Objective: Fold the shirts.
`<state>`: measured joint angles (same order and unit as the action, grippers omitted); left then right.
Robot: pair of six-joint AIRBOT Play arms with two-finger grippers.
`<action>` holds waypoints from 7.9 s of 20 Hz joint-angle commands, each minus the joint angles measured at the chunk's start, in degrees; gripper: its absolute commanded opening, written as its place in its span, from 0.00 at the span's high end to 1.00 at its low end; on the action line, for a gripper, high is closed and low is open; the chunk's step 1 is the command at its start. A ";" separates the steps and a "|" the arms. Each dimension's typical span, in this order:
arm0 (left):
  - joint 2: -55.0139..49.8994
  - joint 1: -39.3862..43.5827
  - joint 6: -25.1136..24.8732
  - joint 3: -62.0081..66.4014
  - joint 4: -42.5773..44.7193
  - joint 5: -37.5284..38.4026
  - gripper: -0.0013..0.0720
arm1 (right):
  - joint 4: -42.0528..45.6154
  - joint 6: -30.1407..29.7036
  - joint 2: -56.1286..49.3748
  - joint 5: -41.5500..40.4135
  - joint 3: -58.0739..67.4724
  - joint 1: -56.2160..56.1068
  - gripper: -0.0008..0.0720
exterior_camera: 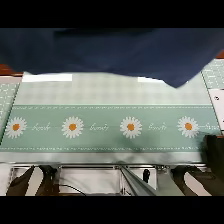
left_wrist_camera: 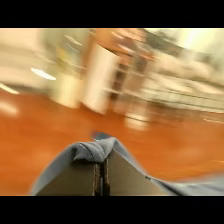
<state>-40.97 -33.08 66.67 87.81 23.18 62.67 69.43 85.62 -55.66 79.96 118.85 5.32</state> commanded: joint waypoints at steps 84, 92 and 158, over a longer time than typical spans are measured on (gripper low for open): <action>-15.74 -1.64 4.31 -61.90 28.85 5.95 0.29 | -6.08 0.46 -4.85 -20.92 -72.91 5.99 0.42; -20.28 4.94 2.34 -67.25 22.77 0.74 0.29 | -12.68 -2.27 -2.23 -18.75 -76.48 5.92 0.42; -68.67 20.87 13.62 7.91 26.86 8.11 0.29 | -19.61 -1.66 -49.09 -19.47 -28.28 11.21 0.42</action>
<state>-109.10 -10.28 80.09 92.75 44.60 63.83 48.64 84.42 -105.10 59.77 89.52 14.52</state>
